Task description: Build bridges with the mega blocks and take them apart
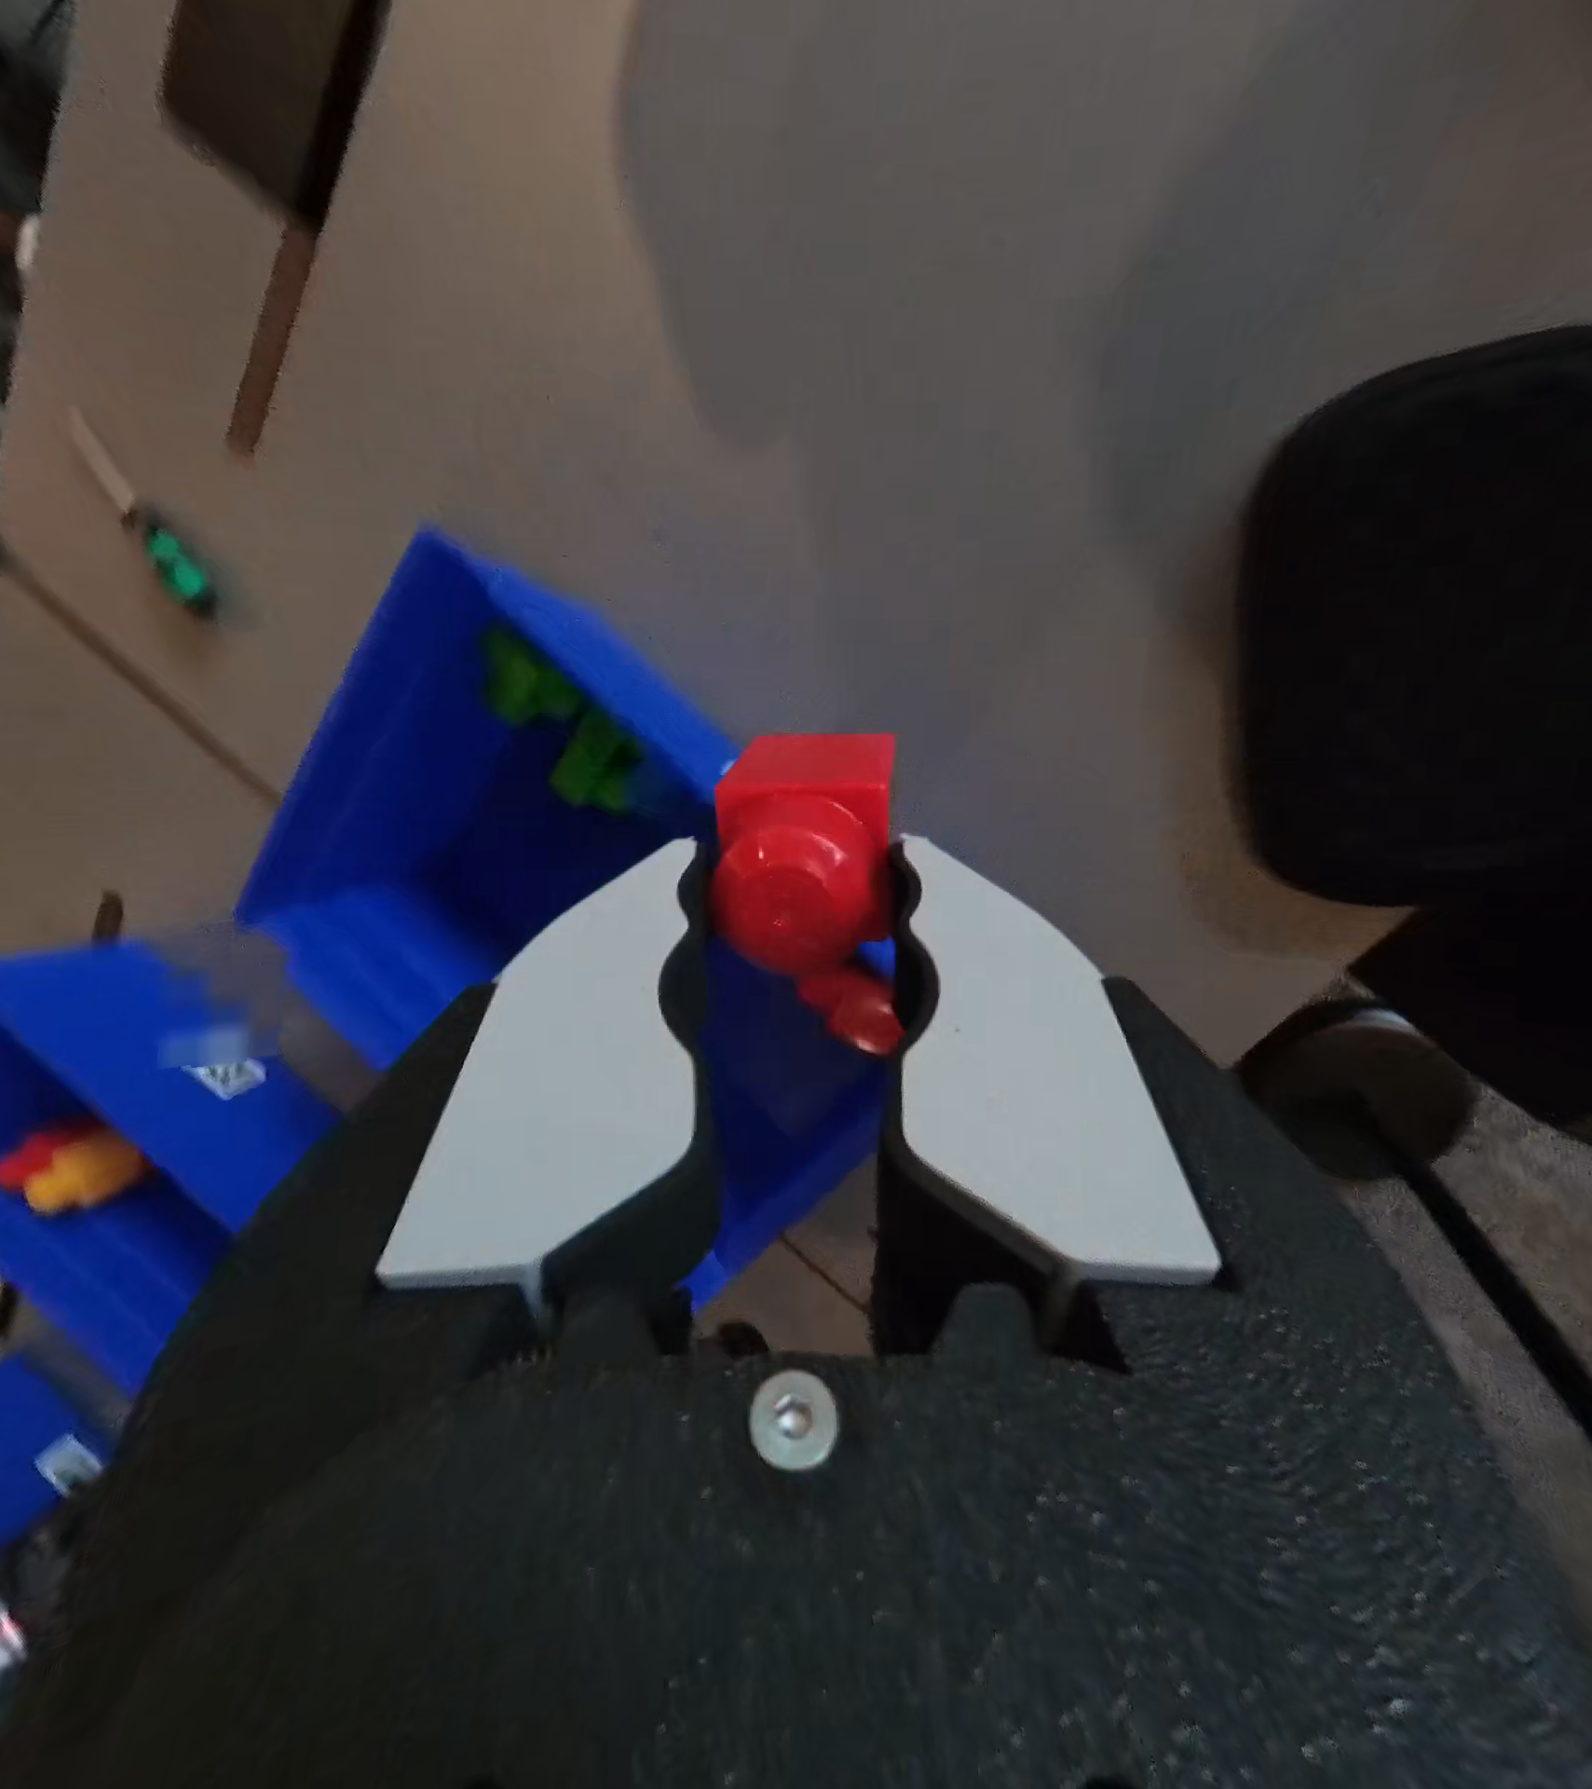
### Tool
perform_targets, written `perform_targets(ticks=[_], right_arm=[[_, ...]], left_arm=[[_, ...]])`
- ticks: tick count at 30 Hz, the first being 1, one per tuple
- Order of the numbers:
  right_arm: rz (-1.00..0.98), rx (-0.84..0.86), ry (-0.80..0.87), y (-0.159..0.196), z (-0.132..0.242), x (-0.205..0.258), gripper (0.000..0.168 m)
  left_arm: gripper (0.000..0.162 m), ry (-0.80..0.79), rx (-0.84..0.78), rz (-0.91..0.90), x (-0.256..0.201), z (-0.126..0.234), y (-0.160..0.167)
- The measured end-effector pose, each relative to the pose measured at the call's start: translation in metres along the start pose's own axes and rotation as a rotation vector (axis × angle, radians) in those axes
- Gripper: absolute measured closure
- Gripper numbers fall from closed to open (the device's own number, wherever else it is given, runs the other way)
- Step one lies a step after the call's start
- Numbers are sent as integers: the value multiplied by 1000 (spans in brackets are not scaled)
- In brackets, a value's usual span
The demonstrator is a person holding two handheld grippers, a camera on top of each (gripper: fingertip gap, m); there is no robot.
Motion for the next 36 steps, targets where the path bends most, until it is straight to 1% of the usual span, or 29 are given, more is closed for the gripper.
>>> perform_targets(ticks=[4, 7, 11, 15, 18, 23, 29, 36], right_arm=[[-12, -7, -23, 0, -2, 3, 126], [-23, 1, -26, 3, -5, 2, 127], [-28, 38, -25, 9, -10, 0, 127], [-35, 53, -31, 12, -13, 1, 127], [-43, 50, -37, 13, -13, 1, 127], [-46, 60, -41, 14, -15, 2, 127], [-41, 69, -47, 15, -16, 3, 127], [-48, 69, -50, 16, -16, 3, 127]], left_arm=[[127, 96, -37, -191, -37, -17, -67], [127, 145, -32, -321, -68, -38, -107], [127, 199, -11, -465, -108, -73, -145], [128, 274, -5, -550, -143, -109, -174], [128, 297, -6, -592, -161, -131, -191], [127, 331, -48, -623, -181, -153, -210], [127, 343, -39, -650, -191, -168, -215], [127, 340, -51, -654, -192, -174, -217]])
Point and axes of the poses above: each gripper's, where its closed fingertips meet, z back along the fingers, y out of its underside, x = y × z across the jaws, the point moved 3 cm from there along z, back along the fingers, and after that the axes turned 9 degrees about -z, right-handed, at the moved point
